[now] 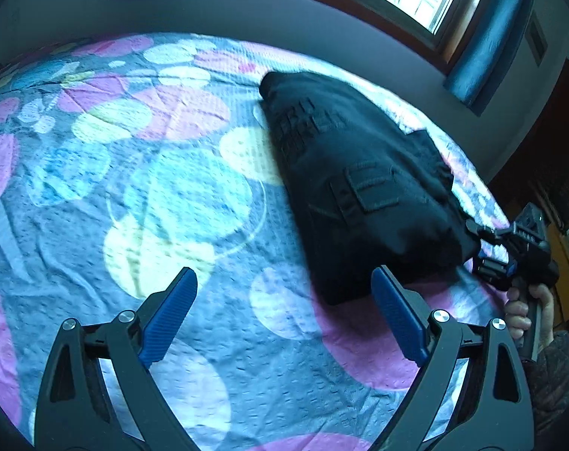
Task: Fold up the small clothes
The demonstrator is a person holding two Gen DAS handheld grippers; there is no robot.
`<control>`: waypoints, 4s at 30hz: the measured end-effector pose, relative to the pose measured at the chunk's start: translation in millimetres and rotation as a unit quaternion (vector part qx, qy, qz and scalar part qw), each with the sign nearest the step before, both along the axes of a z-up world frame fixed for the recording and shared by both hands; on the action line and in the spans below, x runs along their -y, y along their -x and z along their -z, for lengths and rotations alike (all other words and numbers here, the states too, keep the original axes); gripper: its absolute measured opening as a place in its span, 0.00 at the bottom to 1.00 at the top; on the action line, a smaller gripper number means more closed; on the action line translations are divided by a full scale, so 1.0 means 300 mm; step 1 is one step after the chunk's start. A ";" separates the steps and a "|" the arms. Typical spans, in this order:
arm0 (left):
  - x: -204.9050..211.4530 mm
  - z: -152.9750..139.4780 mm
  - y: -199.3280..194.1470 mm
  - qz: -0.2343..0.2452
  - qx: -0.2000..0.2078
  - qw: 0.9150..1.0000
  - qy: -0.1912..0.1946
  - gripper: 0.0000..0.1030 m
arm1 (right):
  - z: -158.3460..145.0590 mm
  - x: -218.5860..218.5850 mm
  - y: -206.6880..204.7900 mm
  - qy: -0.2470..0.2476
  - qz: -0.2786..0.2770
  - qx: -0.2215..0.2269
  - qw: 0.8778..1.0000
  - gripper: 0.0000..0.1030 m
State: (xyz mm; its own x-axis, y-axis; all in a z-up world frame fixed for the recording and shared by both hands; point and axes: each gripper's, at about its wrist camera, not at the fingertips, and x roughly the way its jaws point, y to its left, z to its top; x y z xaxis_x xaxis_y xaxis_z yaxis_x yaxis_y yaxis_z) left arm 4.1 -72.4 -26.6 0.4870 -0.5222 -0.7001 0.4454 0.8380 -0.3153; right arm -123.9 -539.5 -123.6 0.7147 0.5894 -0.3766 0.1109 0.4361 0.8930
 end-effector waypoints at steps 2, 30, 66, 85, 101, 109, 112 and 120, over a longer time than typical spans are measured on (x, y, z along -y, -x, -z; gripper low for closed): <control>-0.010 -0.023 -0.041 -0.001 -0.010 1.000 0.017 0.91 | -0.052 0.023 0.013 0.046 0.021 -0.002 0.999 0.65; 0.153 0.114 -0.276 0.059 -0.103 0.989 0.087 0.98 | 0.067 0.134 -0.308 -0.006 -0.015 -0.009 1.000 0.28; 0.380 0.155 -0.755 0.097 -0.135 0.980 0.105 0.62 | 0.033 0.133 -0.478 0.060 -0.076 0.032 0.995 0.36; 0.367 0.164 -0.735 0.097 -0.104 0.982 0.123 0.64 | 0.048 0.146 -0.431 0.062 -0.063 0.051 0.995 0.35; 0.364 0.169 -0.734 0.102 -0.091 0.981 0.139 0.66 | 0.041 0.132 -0.427 0.065 -0.065 0.052 0.994 0.34; 0.360 0.172 -0.736 0.106 -0.089 0.980 0.144 0.68 | 0.041 0.131 -0.426 0.063 -0.064 0.053 0.994 0.35; 0.360 0.172 -0.736 0.108 -0.088 0.979 0.146 0.68 | 0.041 0.133 -0.427 0.059 -0.066 0.056 0.995 0.36; 0.354 0.170 -0.735 0.111 -0.087 0.977 0.159 0.73 | 0.036 0.136 -0.428 0.043 -0.066 0.073 0.994 0.43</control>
State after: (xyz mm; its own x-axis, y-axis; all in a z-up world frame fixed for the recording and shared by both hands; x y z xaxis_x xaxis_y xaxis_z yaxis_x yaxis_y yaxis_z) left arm 224.4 -178.7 -77.7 0.2250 -0.8062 -0.5473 0.5219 0.5740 -0.6310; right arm 4.5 -580.4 -134.5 0.6844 0.6517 -0.3269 -0.0802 0.5129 0.8547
